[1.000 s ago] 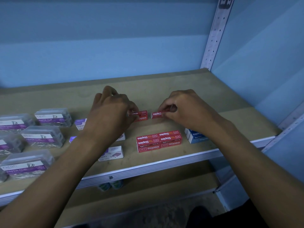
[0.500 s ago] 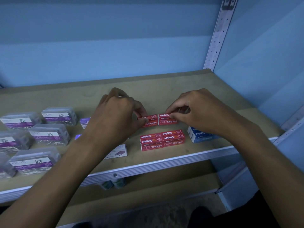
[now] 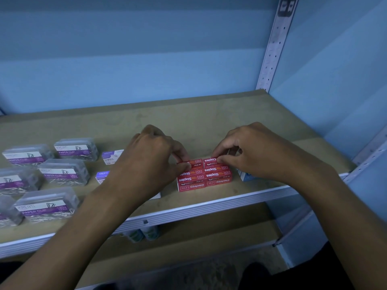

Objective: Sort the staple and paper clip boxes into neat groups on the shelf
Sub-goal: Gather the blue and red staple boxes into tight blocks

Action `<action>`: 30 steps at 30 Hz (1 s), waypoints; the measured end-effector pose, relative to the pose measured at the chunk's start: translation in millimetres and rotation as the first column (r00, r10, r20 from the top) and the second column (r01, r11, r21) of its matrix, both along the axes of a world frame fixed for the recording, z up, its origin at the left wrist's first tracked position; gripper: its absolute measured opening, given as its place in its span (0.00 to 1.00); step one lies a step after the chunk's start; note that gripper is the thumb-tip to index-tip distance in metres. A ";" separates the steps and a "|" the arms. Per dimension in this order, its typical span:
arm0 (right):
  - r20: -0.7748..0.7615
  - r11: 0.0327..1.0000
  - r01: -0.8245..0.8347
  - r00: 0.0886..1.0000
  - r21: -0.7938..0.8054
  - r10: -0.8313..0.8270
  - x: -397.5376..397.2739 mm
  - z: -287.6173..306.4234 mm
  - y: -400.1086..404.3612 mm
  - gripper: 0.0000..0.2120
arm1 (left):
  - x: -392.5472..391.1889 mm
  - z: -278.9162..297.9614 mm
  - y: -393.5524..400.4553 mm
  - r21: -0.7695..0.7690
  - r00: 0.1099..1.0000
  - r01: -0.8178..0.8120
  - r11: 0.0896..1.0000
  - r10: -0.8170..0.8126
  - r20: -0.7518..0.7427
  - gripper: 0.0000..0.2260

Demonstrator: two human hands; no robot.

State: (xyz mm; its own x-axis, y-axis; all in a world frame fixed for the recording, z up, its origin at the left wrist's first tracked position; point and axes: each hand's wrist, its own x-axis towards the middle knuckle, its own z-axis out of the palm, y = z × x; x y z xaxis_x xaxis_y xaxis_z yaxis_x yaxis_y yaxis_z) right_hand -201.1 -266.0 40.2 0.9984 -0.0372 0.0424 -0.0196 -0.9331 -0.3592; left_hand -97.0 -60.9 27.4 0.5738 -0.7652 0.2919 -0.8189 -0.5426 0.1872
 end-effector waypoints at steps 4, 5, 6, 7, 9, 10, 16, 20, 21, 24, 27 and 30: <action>-0.009 1.000 0.002 1.000 -0.005 -0.002 -0.9 -0.1 0.8 0.12 | 3.1 -5.1 1.2 -0.041 0.998 0.026 0.999 -0.028 -0.063 0.07; -0.009 1.000 0.003 1.000 -0.003 -0.003 -1.2 0.0 0.8 0.12 | 4.0 -5.7 1.7 -0.049 0.997 0.032 0.998 -0.035 -0.074 0.07; -0.011 1.000 0.004 1.000 -0.001 -0.004 -1.3 -0.2 0.7 0.12 | 5.3 -6.6 1.8 -0.052 0.996 0.036 0.998 -0.040 -0.083 0.06; -0.013 1.000 0.006 1.000 0.001 -0.006 -1.5 -0.5 0.8 0.11 | 6.1 -7.2 1.8 -0.051 0.995 0.039 0.998 -0.044 -0.091 0.06; -0.018 1.000 0.006 1.000 0.004 -0.005 -1.4 -1.4 0.8 0.11 | 7.3 -8.2 1.7 -0.048 0.993 0.037 0.998 -0.042 -0.115 0.06; -0.022 1.000 0.004 1.000 0.006 -0.004 -1.3 -1.7 1.0 0.11 | 8.1 -8.9 1.8 -0.049 0.991 0.034 0.998 -0.040 -0.129 0.06; -0.065 1.000 -0.002 0.998 0.008 0.003 -1.0 -1.4 2.7 0.12 | 11.4 -12.2 1.2 -0.025 0.988 0.025 0.999 -0.029 -0.152 0.06; -0.074 1.000 0.004 0.997 0.007 -0.004 -1.2 -2.6 2.1 0.11 | 13.0 -13.1 0.4 -0.003 0.987 0.025 1.000 -0.025 -0.160 0.09; -0.068 1.000 0.011 0.998 0.006 -0.011 -1.7 -2.5 2.3 0.11 | 12.9 -13.0 0.2 -0.005 0.987 0.028 1.000 -0.029 -0.155 0.11; -0.058 1.000 0.021 0.998 0.009 -0.020 -4.1 0.4 3.6 0.14 | 9.7 -10.7 0.1 -0.003 0.993 0.033 0.999 -0.033 -0.113 0.22; -0.070 1.000 0.007 0.997 -0.012 -0.008 -6.0 3.3 3.7 0.22 | 4.6 -7.1 2.1 0.018 0.995 0.025 1.000 -0.023 -0.101 0.35; -0.124 0.995 -0.016 0.992 -0.101 0.003 -5.6 1.6 5.7 0.31 | 2.8 -3.5 5.2 0.109 0.996 0.041 0.993 -0.032 -0.084 0.40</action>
